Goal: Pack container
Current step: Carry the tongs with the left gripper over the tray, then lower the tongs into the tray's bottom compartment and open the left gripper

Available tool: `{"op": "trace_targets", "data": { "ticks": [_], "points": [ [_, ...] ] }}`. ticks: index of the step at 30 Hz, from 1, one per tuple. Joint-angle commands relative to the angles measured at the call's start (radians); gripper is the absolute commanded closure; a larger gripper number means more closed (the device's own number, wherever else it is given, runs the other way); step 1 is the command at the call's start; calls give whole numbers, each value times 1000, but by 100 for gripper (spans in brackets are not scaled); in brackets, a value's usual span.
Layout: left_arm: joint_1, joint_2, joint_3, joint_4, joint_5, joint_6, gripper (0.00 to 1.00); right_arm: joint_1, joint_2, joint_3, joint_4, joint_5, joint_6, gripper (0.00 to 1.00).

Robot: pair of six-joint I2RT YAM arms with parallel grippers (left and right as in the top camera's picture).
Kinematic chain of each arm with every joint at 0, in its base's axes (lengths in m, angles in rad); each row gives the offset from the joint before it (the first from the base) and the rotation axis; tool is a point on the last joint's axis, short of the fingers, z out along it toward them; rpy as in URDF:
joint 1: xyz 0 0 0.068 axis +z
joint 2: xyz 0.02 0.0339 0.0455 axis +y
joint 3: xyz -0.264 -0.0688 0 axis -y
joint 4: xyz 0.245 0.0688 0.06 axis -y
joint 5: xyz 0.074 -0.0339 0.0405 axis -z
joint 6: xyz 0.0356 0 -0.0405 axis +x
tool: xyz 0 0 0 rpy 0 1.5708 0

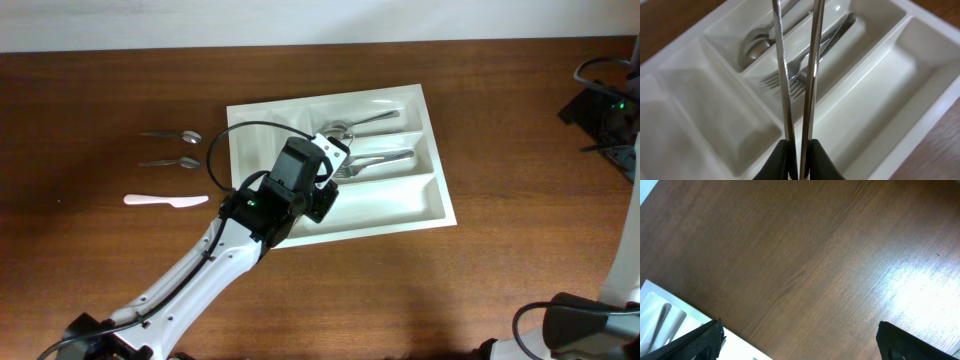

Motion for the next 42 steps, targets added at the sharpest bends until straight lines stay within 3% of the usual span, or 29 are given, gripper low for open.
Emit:
{"op": "trace_targets", "data": {
  "ticks": [1, 9, 17, 37, 39, 41, 42],
  "points": [
    [-6, -7, 12, 4, -55, 113, 98, -2, 2, 4, 0, 2, -6, 1],
    [-136, 23, 12, 95, -306, 230, 98, -2, 2, 4, 0, 2, -6, 1],
    [-256, 155, 12, 118, -444, 303, 98, -2, 2, 4, 0, 3, -6, 1],
    [-286, 311, 12, 154, -437, 320, 98, -2, 2, 4, 0, 2, -6, 1],
    [-293, 311, 12, 179, -444, 320, 95, -2, 2, 4, 0, 2, -6, 1],
    [-299, 311, 12, 204, -447, 320, 61, -2, 2, 4, 0, 3, -6, 1],
    [-299, 311, 12, 210, -447, 320, 59, -2, 2, 4, 0, 2, -6, 1]
  ]
}}
